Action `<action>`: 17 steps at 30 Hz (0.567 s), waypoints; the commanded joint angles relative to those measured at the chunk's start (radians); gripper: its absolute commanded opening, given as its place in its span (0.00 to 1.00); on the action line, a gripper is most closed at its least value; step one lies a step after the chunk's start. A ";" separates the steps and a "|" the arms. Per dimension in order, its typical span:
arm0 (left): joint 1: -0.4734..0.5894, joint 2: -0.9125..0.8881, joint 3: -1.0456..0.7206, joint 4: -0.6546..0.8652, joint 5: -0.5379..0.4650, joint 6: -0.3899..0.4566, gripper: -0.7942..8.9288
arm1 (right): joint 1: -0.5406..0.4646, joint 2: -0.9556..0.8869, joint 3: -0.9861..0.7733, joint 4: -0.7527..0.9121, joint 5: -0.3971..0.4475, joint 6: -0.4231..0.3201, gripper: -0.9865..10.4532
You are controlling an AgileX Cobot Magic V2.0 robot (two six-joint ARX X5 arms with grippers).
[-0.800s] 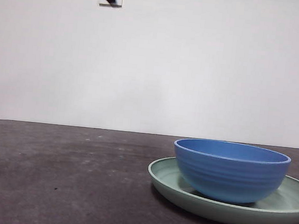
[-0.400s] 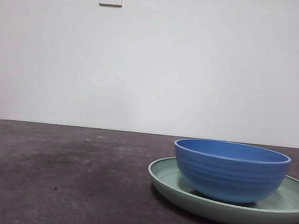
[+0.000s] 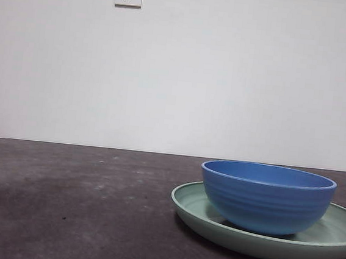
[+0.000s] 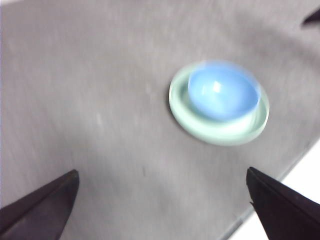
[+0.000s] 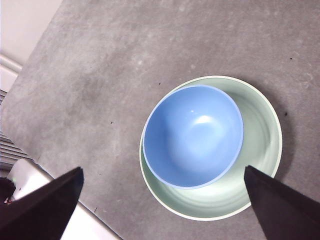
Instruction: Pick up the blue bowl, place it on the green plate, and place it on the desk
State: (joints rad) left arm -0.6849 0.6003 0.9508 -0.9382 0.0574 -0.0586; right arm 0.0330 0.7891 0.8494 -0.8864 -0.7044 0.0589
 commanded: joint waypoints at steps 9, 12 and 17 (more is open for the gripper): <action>-0.005 -0.033 -0.029 0.033 0.000 -0.041 0.63 | 0.003 0.010 0.016 -0.010 -0.002 0.050 0.54; -0.005 -0.033 -0.029 0.032 0.020 -0.041 0.63 | 0.003 0.026 0.016 -0.024 0.000 0.079 0.54; -0.005 -0.033 -0.029 0.020 0.098 -0.066 0.63 | 0.003 0.080 0.016 -0.037 0.053 0.088 0.54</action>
State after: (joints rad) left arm -0.6846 0.5625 0.9085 -0.9230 0.1440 -0.1108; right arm 0.0330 0.8574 0.8494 -0.9276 -0.6579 0.1345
